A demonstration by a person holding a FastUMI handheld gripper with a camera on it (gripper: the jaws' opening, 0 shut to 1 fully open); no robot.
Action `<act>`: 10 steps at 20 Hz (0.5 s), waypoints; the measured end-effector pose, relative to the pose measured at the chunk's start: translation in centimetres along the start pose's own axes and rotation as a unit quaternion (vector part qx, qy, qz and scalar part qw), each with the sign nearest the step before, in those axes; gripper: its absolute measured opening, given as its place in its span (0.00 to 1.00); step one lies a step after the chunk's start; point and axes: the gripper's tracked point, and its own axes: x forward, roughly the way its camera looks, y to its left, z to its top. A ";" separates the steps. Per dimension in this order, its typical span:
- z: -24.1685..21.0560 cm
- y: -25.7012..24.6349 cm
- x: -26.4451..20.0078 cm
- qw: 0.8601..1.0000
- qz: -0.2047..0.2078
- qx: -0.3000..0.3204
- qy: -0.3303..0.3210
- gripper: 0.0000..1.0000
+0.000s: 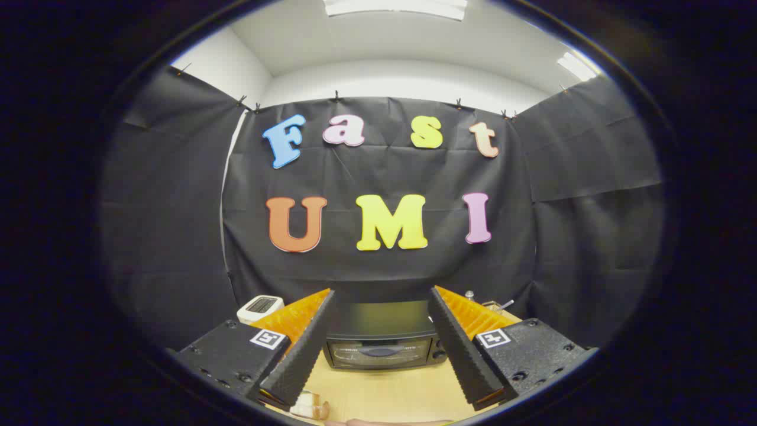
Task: Open the toaster oven, put the food inside, and close the toaster oven door.
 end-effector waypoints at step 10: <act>-0.4 -2.3 0.4 1.000 -0.026 0.004 -0.002 1.00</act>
